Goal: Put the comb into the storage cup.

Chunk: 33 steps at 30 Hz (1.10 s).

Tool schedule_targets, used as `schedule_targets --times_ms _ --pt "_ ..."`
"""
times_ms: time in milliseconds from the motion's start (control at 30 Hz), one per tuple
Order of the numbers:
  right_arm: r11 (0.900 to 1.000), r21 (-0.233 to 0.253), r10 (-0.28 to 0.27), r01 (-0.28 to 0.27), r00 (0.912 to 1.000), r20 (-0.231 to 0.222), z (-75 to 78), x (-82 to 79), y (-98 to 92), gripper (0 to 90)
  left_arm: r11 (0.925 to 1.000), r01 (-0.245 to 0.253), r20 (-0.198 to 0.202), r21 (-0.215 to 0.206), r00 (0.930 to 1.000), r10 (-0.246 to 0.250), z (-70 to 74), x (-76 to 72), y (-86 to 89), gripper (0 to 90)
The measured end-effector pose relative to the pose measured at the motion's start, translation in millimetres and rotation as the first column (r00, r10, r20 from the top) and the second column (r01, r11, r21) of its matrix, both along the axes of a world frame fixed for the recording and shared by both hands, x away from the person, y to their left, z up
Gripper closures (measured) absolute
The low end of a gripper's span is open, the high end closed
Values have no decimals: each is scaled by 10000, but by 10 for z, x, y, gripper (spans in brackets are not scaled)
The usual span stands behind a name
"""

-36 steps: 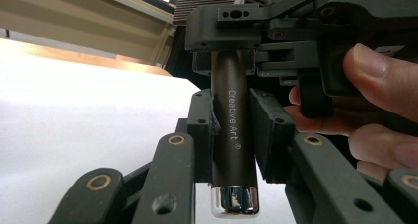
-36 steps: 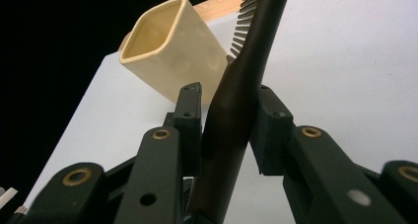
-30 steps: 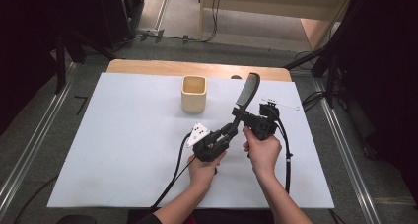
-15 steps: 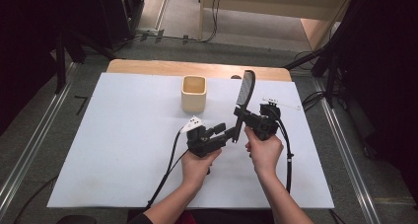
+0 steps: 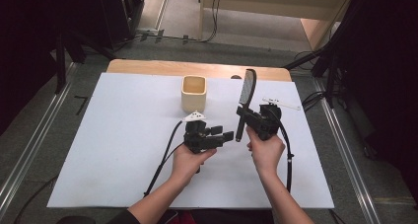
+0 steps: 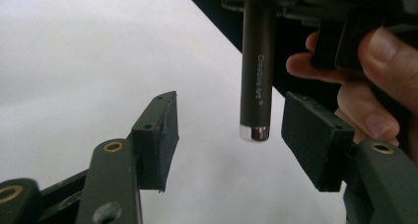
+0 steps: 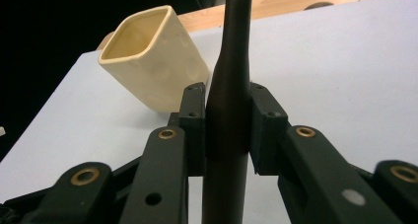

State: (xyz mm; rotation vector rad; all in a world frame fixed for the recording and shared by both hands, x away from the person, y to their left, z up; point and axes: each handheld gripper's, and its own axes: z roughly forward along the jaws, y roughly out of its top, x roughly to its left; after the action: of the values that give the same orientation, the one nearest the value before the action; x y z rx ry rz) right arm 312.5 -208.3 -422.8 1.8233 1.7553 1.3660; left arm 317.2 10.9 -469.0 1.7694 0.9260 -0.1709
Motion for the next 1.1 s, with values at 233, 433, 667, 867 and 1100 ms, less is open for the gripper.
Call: schedule_targets --times_ms 233,433,667,867,1100 --pt "9985 -548 79 -54 9989 460 -1 -25 0 698 9909 873 -256 1028 9960 -851 75 -24 101 363" --pt "9969 -784 108 -59 9981 613 -2 -38 24 699 9725 1518 -490 1764 9882 -1454 77 -40 169 361" --pt "9982 -573 213 -160 9955 923 14 -68 25 698 9476 2278 -934 2240 9728 -2118 43 -28 185 354" --pt "9981 -553 316 -258 9938 1067 28 -86 43 699 9295 2681 -1050 2533 9628 -2491 30 -14 216 354" --pt "9975 -585 485 -406 9891 1392 30 -116 55 699 9019 3024 -798 3084 9530 -2922 57 -17 309 355"
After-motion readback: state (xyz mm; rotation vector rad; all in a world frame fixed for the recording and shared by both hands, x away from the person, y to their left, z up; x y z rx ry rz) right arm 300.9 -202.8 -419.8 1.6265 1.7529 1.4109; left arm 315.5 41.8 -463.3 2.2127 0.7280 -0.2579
